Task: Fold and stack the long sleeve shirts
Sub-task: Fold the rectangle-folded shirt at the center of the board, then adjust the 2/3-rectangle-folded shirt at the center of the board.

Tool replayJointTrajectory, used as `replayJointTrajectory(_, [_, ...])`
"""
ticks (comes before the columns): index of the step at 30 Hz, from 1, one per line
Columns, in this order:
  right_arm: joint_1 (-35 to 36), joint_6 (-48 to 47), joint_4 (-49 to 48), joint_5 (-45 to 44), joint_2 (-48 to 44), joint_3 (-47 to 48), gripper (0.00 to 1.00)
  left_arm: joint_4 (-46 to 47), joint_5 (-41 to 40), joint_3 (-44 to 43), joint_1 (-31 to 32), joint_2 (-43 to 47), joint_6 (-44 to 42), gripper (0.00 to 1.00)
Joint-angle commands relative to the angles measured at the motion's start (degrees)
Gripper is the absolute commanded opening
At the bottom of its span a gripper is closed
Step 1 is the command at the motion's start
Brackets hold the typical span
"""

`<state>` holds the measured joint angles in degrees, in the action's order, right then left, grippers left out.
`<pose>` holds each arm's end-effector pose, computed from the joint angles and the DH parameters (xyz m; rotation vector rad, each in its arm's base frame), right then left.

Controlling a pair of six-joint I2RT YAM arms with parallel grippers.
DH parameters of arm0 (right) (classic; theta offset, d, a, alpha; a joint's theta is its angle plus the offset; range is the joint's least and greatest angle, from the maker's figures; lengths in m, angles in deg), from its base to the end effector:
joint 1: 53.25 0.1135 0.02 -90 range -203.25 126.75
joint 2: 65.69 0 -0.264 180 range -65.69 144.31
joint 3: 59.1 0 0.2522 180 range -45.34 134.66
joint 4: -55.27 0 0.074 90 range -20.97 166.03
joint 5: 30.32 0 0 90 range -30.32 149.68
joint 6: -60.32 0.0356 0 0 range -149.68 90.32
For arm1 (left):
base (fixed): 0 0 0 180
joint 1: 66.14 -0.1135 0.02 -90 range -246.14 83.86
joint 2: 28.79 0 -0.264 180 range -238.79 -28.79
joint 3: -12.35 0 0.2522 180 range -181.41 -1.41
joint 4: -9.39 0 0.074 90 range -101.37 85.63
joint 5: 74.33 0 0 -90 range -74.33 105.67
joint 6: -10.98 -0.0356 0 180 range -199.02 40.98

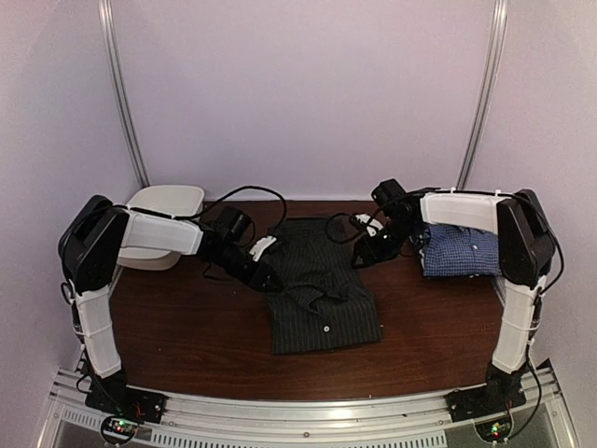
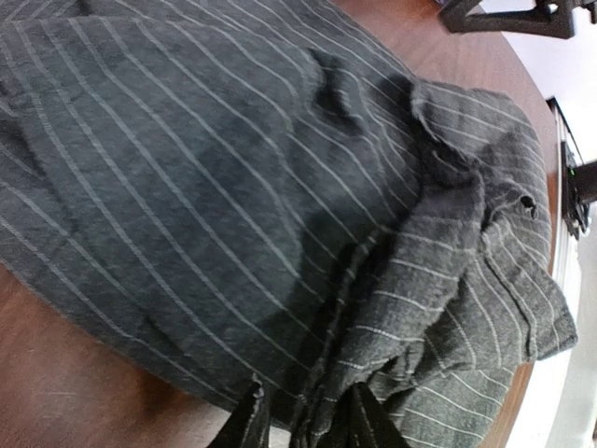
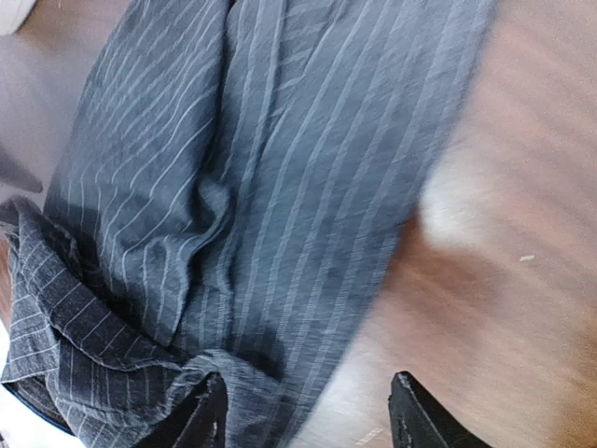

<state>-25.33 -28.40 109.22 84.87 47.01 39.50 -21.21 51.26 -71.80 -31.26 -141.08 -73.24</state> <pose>0.3518 0.2036 0.1971 -0.7605 2.6874 0.7397 0.3130 -0.2434 0.1508 0.8967 2.5068 -1.0558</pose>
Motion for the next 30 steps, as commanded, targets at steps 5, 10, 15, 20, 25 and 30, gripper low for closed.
replayJointTrajectory(5, [-2.59,5.33,-10.29,2.88,-11.95,-11.13,0.73,5.26,-6.47,0.97,-1.38,2.69,5.37,0.35])
replayJointTrajectory(10, [-0.63,7.95,-16.76,5.08,-16.46,-20.75,0.77,11.52,-8.45,4.07,-1.39,6.13,7.94,0.44])
replayJointTrajectory(15, [1.61,11.00,-23.47,7.00,-17.74,-27.52,0.73,19.58,-9.23,8.83,-1.39,10.45,11.09,0.50])
replayJointTrajectory(20, [2.38,12.28,-26.38,7.60,-14.58,-28.94,0.56,27.57,-5.12,15.66,0.23,15.02,13.73,0.68])
replayJointTrajectory(25, [2.36,12.84,-28.12,7.92,-13.48,-28.41,0.31,34.37,-5.25,19.46,6.66,15.16,17.25,0.67])
replayJointTrajectory(30, [2.31,13.51,-29.84,5.47,-13.97,-28.16,0.06,38.93,-9.68,18.06,13.53,10.23,20.65,0.61])
